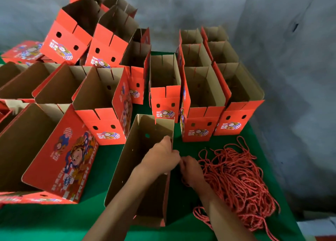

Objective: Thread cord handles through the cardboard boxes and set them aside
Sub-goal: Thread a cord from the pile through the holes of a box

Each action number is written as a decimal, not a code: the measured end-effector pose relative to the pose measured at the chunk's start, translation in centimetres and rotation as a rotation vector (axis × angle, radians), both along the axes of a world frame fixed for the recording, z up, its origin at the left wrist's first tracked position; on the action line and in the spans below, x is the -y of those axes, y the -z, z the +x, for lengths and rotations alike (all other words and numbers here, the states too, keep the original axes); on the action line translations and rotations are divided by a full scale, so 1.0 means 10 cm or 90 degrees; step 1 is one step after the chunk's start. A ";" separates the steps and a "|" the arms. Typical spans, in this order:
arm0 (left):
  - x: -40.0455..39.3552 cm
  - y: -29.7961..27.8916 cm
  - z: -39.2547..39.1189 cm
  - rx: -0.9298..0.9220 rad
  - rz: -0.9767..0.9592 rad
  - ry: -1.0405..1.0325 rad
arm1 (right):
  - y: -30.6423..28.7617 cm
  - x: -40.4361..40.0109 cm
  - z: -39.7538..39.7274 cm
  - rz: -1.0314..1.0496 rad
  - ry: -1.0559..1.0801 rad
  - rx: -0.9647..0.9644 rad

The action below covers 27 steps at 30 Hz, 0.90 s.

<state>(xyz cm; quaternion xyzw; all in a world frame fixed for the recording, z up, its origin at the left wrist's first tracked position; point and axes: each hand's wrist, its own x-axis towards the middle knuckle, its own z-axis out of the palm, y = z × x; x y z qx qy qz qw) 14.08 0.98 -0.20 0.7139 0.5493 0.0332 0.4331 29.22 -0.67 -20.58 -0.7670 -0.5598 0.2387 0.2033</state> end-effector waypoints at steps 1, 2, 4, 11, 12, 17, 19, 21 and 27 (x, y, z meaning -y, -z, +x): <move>-0.07 -0.01 0.02 0.031 -0.039 -0.016 | -0.04 0.00 -0.01 0.059 0.010 -0.055; -0.13 -0.02 0.04 0.059 -0.077 -0.034 | -0.10 -0.01 -0.02 0.109 0.023 -0.094; -0.21 -0.02 0.05 0.095 -0.139 -0.080 | -0.28 -0.01 -0.04 0.184 0.064 -0.144; -0.19 0.07 -0.07 0.120 -0.187 -0.163 | -0.80 0.13 -0.12 0.286 0.190 -0.402; -0.19 0.06 -0.07 0.119 -0.189 -0.166 | -0.81 0.16 -0.12 0.280 0.190 -0.430; -0.15 0.01 -0.11 0.107 -0.194 -0.182 | -0.75 0.30 -0.11 0.198 0.187 -0.663; -0.13 0.00 -0.11 0.110 -0.203 -0.189 | -0.69 0.31 -0.08 0.165 0.225 -0.727; -0.11 -0.01 -0.10 0.112 -0.213 -0.193 | -0.61 0.34 -0.05 0.120 0.288 -0.748; 0.00 0.05 -0.10 0.098 -0.254 -0.165 | -0.23 0.55 0.19 0.004 0.412 -0.880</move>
